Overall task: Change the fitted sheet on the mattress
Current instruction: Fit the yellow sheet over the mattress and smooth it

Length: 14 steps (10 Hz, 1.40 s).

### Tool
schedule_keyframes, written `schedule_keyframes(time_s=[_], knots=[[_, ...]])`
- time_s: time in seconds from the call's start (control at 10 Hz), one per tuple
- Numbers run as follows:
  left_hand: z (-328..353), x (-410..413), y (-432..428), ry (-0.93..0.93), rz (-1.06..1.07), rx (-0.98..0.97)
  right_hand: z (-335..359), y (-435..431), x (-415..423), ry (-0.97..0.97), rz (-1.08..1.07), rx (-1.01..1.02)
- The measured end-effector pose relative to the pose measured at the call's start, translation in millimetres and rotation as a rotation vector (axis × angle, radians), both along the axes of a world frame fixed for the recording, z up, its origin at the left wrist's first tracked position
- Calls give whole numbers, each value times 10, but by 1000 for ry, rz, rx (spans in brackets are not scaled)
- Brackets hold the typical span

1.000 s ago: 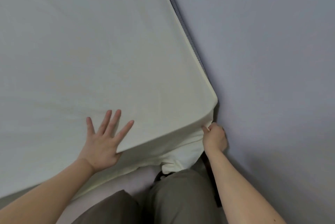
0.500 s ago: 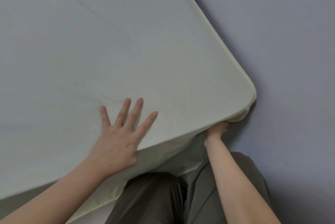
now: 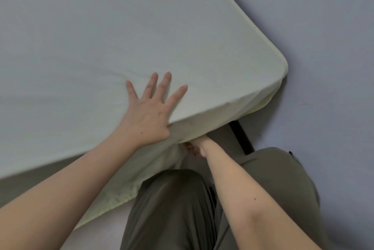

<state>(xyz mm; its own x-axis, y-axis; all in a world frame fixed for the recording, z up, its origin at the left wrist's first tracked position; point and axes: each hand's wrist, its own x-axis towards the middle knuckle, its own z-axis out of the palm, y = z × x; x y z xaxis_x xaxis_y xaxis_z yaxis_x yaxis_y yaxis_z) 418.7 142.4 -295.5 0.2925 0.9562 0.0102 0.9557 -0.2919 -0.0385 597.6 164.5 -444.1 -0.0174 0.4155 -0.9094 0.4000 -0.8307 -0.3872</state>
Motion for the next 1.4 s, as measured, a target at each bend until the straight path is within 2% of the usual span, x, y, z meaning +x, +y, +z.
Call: schedule_keyframes(time_s=[0.1,0.2,0.3,0.4,0.5,0.6,0.7,0.8,0.9,1.0,1.1,1.2,1.3,1.4], knots=[[-8,-18,11,-28,-9,14,-43,-72,-31,63,-446,126],[-21,-41,8,-42,-18,38,-37,-71,16,249,-864,241],[-35,-55,22,-61,-30,49,76,-54,65,336,-985,305],[-49,-55,43,-66,-29,62,183,-16,154,390,-1045,333],[-65,-47,40,-77,-25,88,426,35,258,330,-927,285],[-58,-41,20,-64,-23,99,690,97,433,232,-765,124],[-11,-30,-29,-62,-17,101,914,182,662,247,-763,154],[92,-48,-43,-90,3,101,996,195,813,344,-889,313],[61,105,-252,-149,-149,439,968,207,796,519,-982,380],[-268,469,-713,-465,-417,395,869,303,721,448,-1006,352],[-563,825,-950,-1128,246,-352,726,371,720,405,-1032,302],[-770,804,-763,-2188,1046,-906,626,378,710,425,-1052,270],[-899,671,-542,-2720,1291,-816,592,394,718,413,-1049,283],[-957,675,-426,-2781,1424,-798,578,418,705,460,-1069,261]])
